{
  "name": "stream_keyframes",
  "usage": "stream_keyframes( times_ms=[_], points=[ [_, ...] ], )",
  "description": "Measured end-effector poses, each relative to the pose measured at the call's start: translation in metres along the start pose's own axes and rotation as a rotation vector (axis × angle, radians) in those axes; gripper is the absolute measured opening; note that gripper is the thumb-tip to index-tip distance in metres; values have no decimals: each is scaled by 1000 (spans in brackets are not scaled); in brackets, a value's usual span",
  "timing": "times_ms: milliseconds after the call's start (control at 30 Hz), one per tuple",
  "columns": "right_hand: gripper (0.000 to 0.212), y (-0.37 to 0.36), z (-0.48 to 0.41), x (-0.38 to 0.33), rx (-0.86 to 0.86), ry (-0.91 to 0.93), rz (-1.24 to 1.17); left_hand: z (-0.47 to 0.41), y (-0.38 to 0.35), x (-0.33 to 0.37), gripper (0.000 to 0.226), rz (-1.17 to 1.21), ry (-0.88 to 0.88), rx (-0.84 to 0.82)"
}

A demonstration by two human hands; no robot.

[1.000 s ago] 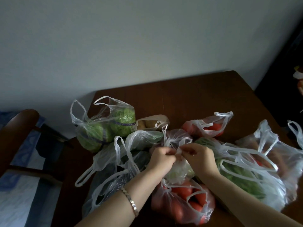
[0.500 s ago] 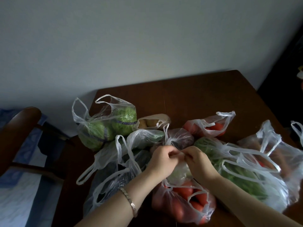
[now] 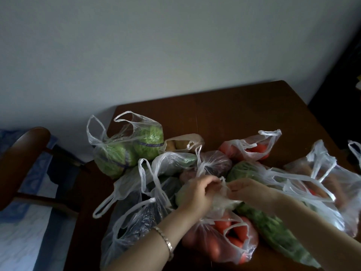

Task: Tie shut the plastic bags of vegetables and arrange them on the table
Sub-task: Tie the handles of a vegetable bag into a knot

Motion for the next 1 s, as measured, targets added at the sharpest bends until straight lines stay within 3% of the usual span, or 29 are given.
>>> stream_keyframes(
  times_ms=[67,133,200,267,333,467,633,833,933,1000],
  points=[
    [5,-2,-2,3,92,49,-63,-4,-5,-2,13,133,189,-15],
    [22,-7,-2,6,275,97,-113,-7,-6,-7,15,164,299,-25],
    [18,-12,0,8,502,151,8,-8,-3,-8,14,179,379,-29],
    [21,-19,8,6,618,241,104,-6,-1,-11,4,213,450,-43],
    [34,-23,15,3,682,348,193,-5,1,-12,11,262,495,-57],
    [19,-21,20,-8,667,478,342,-6,3,-8,16,362,596,-71],
    [21,-14,15,-23,686,604,647,-10,13,-6,10,465,642,-49],
    [31,-11,16,-21,769,627,953,-17,42,-12,20,2,351,-62],
    [28,-10,18,-9,716,619,986,-11,42,-26,18,-134,368,-42],
    [24,-9,17,-5,666,519,853,-8,39,-28,18,-167,401,-51]
  ],
)
Point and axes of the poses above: each hand's wrist, its own z-axis away from the middle knuckle, its own y-axis out of the back of the hand, x = y × z, the point moved 4 cm from there along -z, towards the middle knuckle, and after that the axes turned 10 degrees about -y, right-handed, at the moved point
